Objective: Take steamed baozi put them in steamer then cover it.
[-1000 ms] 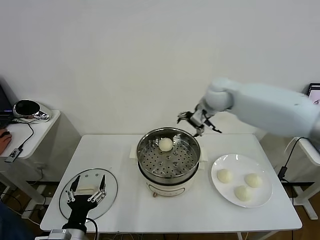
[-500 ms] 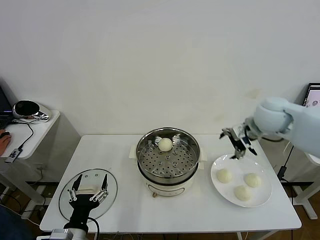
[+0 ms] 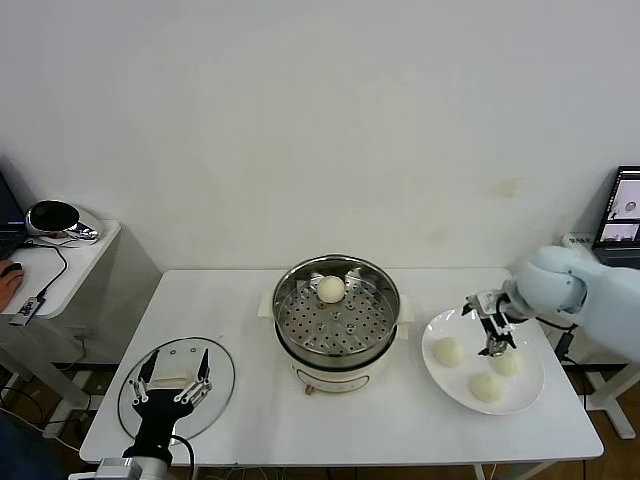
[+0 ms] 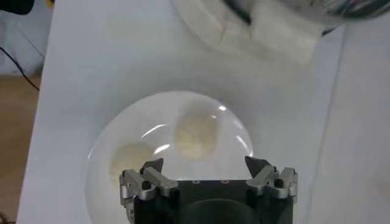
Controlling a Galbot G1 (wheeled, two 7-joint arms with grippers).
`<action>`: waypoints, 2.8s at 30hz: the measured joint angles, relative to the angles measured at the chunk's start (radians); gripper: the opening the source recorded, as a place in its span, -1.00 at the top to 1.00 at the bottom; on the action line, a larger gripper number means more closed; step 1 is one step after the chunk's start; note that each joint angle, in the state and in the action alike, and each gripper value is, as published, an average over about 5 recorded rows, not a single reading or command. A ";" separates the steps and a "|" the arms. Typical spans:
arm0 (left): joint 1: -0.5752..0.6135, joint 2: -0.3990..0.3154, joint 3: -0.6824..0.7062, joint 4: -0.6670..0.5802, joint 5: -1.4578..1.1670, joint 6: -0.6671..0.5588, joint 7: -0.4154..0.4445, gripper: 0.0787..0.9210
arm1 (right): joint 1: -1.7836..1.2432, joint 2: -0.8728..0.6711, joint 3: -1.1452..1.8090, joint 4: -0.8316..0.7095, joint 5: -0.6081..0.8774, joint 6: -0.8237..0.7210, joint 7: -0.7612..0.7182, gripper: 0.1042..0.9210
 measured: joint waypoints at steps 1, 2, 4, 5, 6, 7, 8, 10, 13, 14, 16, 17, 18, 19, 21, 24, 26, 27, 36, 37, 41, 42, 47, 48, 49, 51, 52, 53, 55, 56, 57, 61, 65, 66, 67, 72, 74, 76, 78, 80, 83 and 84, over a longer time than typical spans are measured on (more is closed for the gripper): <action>0.000 0.000 -0.001 0.000 0.000 0.000 0.000 -0.77 | -0.022 0.004 0.016 -0.009 -0.005 -0.001 0.001 -0.76; 0.001 0.000 -0.002 0.000 0.000 0.000 0.000 -0.77 | -0.044 0.008 0.032 -0.018 -0.010 -0.001 0.002 -0.76; 0.001 0.001 -0.002 0.000 0.000 0.001 0.000 -0.77 | -0.084 0.016 0.061 -0.036 -0.021 -0.001 0.004 -0.76; 0.001 0.001 -0.002 0.000 0.000 0.001 0.000 -0.77 | -0.103 0.021 0.074 -0.045 -0.026 0.000 0.006 -0.76; 0.001 0.001 -0.002 0.000 0.000 0.001 0.000 -0.77 | -0.121 0.026 0.088 -0.054 -0.031 0.001 0.007 -0.76; 0.000 0.001 -0.002 -0.001 0.000 0.001 0.000 -0.77 | -0.137 0.031 0.101 -0.064 -0.035 0.002 0.009 -0.76; 0.000 0.000 -0.002 -0.001 0.000 0.001 0.000 -0.77 | -0.153 0.036 0.113 -0.073 -0.039 0.004 0.011 -0.76; -0.001 0.000 -0.002 -0.001 0.000 0.002 0.000 -0.77 | -0.184 0.049 0.138 -0.094 -0.046 0.008 0.016 -0.76; -0.001 0.000 -0.002 -0.001 0.000 0.002 0.000 -0.77 | -0.226 0.069 0.173 -0.126 -0.055 0.015 0.023 -0.76; -0.001 0.000 -0.001 -0.001 0.000 0.002 0.000 -0.77 | -0.237 0.076 0.183 -0.136 -0.057 0.017 0.024 -0.76; -0.001 0.000 -0.002 -0.001 0.000 0.002 0.000 -0.77 | -0.258 0.091 0.204 -0.155 -0.059 0.021 0.028 -0.76; -0.001 0.000 -0.002 0.000 0.000 0.002 0.000 -0.77 | -0.266 0.097 0.213 -0.164 -0.060 0.023 0.029 -0.76; -0.001 0.000 -0.002 0.000 0.001 0.002 0.000 -0.77 | -0.274 0.104 0.221 -0.172 -0.060 0.024 0.031 -0.76; -0.001 0.000 -0.002 0.000 0.001 0.002 0.000 -0.77 | -0.281 0.110 0.229 -0.180 -0.061 0.025 0.032 -0.76; -0.002 -0.001 -0.001 0.001 0.003 0.002 0.000 -0.77 | -0.295 0.120 0.244 -0.192 -0.063 0.026 0.034 -0.76; -0.002 -0.003 -0.001 0.001 0.006 0.001 0.000 -0.77 | -0.312 0.133 0.263 -0.207 -0.065 0.027 0.037 -0.76; -0.002 -0.003 0.000 0.001 0.007 0.001 0.000 -0.77 | -0.320 0.141 0.274 -0.217 -0.066 0.027 0.039 -0.76; -0.002 -0.004 0.001 0.001 0.008 0.001 0.000 -0.77 | -0.323 0.144 0.279 -0.222 -0.067 0.026 0.039 -0.76; 0.000 -0.008 0.005 0.000 0.013 -0.001 0.000 -0.77 | -0.351 0.172 0.309 -0.252 -0.072 0.019 0.040 -0.47; 0.001 -0.008 0.005 -0.001 0.013 -0.001 -0.001 -0.77 | -0.354 0.175 0.312 -0.255 -0.072 0.019 0.040 -0.39; 0.004 -0.009 0.006 -0.007 0.015 -0.001 -0.001 -0.77 | -0.361 0.183 0.324 -0.264 -0.074 0.018 0.039 -0.14; 0.005 -0.009 0.006 -0.008 0.015 -0.002 -0.001 -0.77 | -0.362 0.183 0.326 -0.264 -0.075 0.017 0.038 -0.10; 0.006 -0.008 0.005 -0.010 0.015 -0.002 -0.001 -0.77 | -0.352 0.173 0.328 -0.255 -0.069 0.012 0.028 0.01; 0.006 -0.008 0.005 -0.010 0.015 -0.002 -0.001 -0.77 | -0.345 0.169 0.326 -0.250 -0.066 0.010 0.025 0.01; 0.005 -0.007 0.005 -0.011 0.015 -0.002 -0.001 -0.77 | -0.337 0.163 0.324 -0.245 -0.062 0.007 0.022 0.01; 0.004 -0.007 0.006 -0.011 0.015 -0.002 -0.001 -0.77 | -0.313 0.150 0.316 -0.230 -0.049 0.001 0.014 0.01; 0.003 -0.007 0.007 -0.011 0.015 -0.002 -0.001 -0.77 | -0.298 0.142 0.311 -0.222 -0.040 -0.003 0.009 0.00; 0.001 -0.006 0.008 -0.010 0.015 -0.002 -0.001 -0.77 | -0.280 0.134 0.305 -0.214 -0.031 -0.006 0.005 0.00; -0.001 -0.006 0.011 -0.010 0.015 -0.001 -0.001 -0.77 | -0.237 0.119 0.290 -0.195 -0.008 -0.013 -0.004 -0.01; -0.002 -0.005 0.012 -0.010 0.015 -0.001 -0.001 -0.77 | -0.211 0.112 0.279 -0.186 0.006 -0.017 -0.007 -0.01; -0.003 -0.005 0.014 -0.010 0.015 -0.001 -0.001 -0.77 | -0.183 0.106 0.267 -0.176 0.021 -0.022 -0.010 -0.02; -0.005 -0.001 0.016 -0.010 0.015 0.000 -0.001 -0.77 | -0.043 0.095 0.199 -0.129 0.093 -0.046 -0.013 -0.03; -0.008 0.004 0.016 -0.011 0.014 0.000 -0.001 -0.77 | 0.119 0.103 0.114 -0.072 0.189 -0.085 0.000 -0.04; -0.009 0.004 0.016 -0.011 0.014 0.000 -0.001 -0.77 | 0.159 0.110 0.093 -0.057 0.216 -0.098 0.005 -0.04; -0.010 0.005 0.017 -0.011 0.014 0.000 -0.001 -0.77 | 0.196 0.118 0.072 -0.044 0.244 -0.111 0.012 -0.05; -0.014 0.009 0.016 -0.011 0.012 0.000 -0.002 -0.77 | 0.339 0.188 -0.020 0.003 0.384 -0.184 0.057 -0.05; -0.013 0.009 0.016 -0.011 0.012 0.000 -0.002 -0.77 | 0.374 0.226 -0.049 0.010 0.436 -0.214 0.078 -0.05; -0.013 0.008 0.016 -0.010 0.013 0.000 -0.002 -0.77 | 0.401 0.268 -0.074 0.013 0.484 -0.242 0.099 -0.05; -0.014 0.005 0.016 -0.010 0.013 0.001 -0.002 -0.77 | 0.419 0.314 -0.095 0.010 0.525 -0.268 0.118 -0.05; -0.017 0.002 0.017 -0.010 0.014 0.002 -0.002 -0.77 | 0.429 0.362 -0.114 0.004 0.560 -0.290 0.135 -0.05; -0.022 -0.001 0.018 -0.011 0.014 0.005 -0.003 -0.77 | 0.435 0.432 -0.138 -0.010 0.597 -0.317 0.154 -0.05; -0.024 -0.002 0.017 -0.011 0.014 0.006 -0.003 -0.77 | 0.434 0.454 -0.145 -0.016 0.605 -0.324 0.159 -0.05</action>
